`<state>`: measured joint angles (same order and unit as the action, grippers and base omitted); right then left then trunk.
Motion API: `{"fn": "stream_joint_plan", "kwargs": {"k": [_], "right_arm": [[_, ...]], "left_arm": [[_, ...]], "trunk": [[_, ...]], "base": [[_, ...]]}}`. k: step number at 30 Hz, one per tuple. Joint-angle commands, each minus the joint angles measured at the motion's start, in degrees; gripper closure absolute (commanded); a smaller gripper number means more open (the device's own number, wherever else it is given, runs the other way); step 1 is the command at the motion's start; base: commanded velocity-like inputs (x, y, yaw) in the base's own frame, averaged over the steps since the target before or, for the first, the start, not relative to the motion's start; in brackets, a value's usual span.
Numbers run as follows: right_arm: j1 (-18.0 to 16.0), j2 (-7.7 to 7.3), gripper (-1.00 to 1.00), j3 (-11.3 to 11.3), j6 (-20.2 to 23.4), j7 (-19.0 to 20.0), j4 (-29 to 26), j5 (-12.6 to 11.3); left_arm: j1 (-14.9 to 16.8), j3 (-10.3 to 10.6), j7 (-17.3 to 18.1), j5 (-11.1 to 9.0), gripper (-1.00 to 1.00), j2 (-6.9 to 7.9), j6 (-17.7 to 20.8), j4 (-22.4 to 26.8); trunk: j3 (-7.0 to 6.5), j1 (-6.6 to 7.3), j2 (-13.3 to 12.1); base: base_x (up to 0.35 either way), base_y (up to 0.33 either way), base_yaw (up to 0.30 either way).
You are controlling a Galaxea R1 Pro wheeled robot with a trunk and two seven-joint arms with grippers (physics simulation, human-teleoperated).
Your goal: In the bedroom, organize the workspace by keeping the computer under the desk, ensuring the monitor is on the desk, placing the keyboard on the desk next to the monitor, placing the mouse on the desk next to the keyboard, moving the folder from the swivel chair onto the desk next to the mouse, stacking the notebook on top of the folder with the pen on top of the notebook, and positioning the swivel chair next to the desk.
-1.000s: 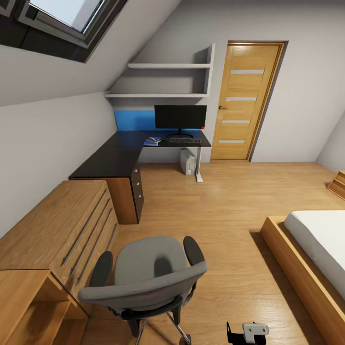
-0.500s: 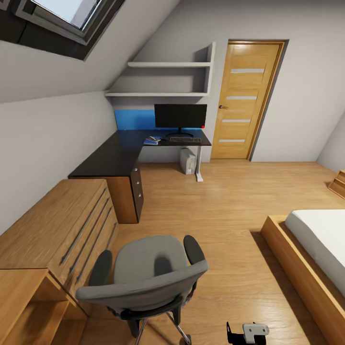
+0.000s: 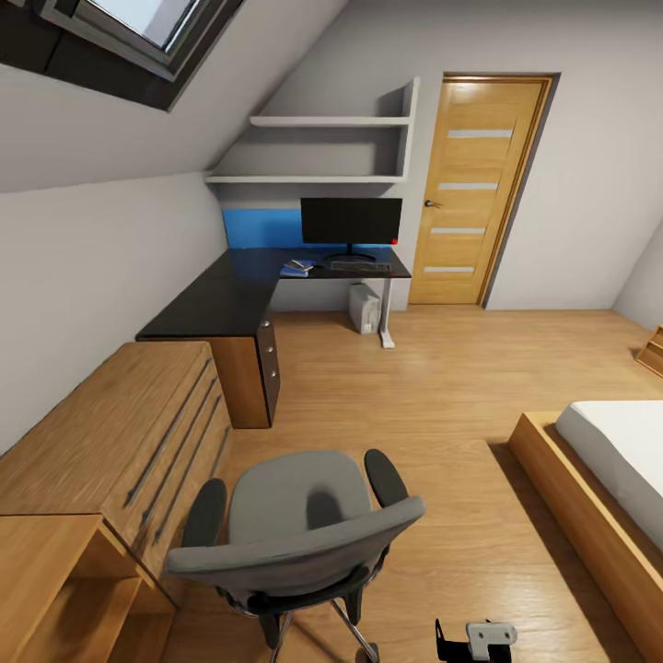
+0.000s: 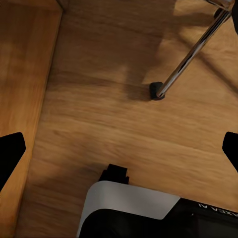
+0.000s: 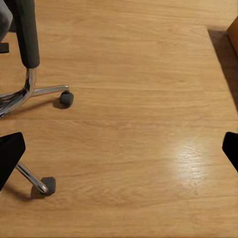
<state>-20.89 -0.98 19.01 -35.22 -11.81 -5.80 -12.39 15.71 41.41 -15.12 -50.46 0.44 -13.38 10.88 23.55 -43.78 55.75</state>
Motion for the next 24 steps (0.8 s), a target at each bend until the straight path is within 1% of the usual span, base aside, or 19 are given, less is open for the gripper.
{"fn": "stream_joint_plan", "kwargs": {"k": [1, 7, 19, 24], "right_arm": [[0.0, 0.01, -1.00, 0.5, -0.1, -0.2, 0.0, -0.4], [0.0, 0.01, -1.00, 0.6, -0.1, -0.2, 0.0, -0.4], [0.0, 0.01, -1.00, 0.6, 0.0, -0.2, 0.0, -0.4], [0.0, 0.10, -1.00, 0.6, 0.0, -0.2, 0.0, -0.4]], "left_arm": [[0.0, 0.5, -0.4, -0.4, -1.00, 0.00, -0.1, 0.1], [0.0, 0.5, -0.4, -0.4, -1.00, -0.02, -0.2, 0.1], [0.0, 0.5, -0.4, -0.3, -1.00, 0.00, -0.3, 0.1], [0.0, 0.3, -0.4, -0.4, -1.00, 0.00, -1.6, 0.1]], "trunk": [[0.25, -0.23, 0.5], [1.32, -1.55, 2.9], [3.48, -4.18, 7.7], [4.38, -5.28, 9.7]], "base": [[0.000, 0.099, 0.000], [0.000, 0.120, 0.000], [0.000, 0.006, 0.000], [0.000, 0.000, 0.000]]}}
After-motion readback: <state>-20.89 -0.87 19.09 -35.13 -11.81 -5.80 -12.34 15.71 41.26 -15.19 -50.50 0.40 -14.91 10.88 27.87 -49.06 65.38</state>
